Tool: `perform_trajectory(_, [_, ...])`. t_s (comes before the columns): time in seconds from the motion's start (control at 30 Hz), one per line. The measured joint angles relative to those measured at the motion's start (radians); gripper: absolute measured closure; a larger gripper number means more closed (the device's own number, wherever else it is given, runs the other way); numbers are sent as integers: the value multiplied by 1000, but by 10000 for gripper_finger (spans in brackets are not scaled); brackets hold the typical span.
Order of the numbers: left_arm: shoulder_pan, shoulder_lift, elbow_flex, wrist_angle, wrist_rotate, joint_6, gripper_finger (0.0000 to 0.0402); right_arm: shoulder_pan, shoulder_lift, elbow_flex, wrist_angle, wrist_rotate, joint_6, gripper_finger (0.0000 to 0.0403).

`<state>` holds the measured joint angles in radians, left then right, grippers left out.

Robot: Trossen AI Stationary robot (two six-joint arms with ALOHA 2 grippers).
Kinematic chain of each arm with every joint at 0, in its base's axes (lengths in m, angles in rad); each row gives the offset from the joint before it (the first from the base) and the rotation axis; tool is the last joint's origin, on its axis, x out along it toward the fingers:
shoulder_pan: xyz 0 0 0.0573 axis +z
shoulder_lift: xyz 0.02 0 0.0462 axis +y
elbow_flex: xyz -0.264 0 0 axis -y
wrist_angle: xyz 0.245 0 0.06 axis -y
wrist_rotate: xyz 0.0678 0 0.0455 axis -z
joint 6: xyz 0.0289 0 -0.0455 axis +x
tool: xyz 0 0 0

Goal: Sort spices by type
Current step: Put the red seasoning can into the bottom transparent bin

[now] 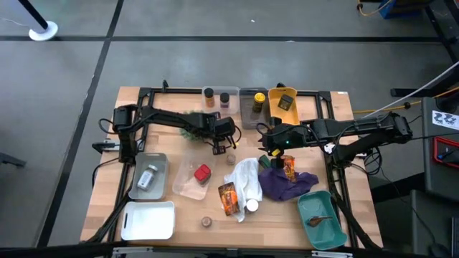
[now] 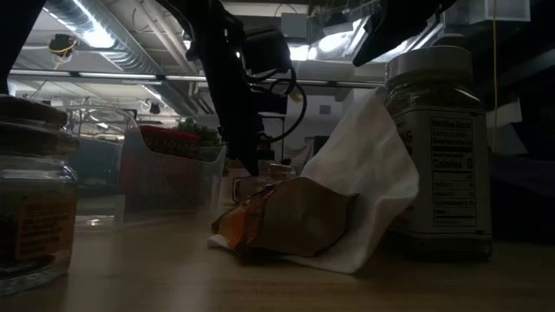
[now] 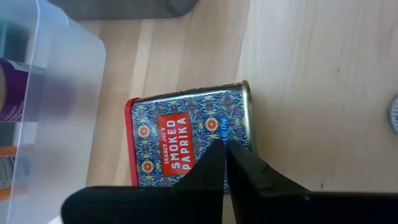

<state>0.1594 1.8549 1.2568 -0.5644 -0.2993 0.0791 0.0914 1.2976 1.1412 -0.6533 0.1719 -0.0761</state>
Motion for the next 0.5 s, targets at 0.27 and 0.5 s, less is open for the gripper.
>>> perform_trajectory(0.27, [-16, 0, 0, 0, 0, -1, 401, 0, 0, 0, 0, 0, 0, 272])
perform_trajectory(0.5, [-16, 16, -3, 5, 6, -20, 401, 0, 0, 0, 0, 0, 0, 272])
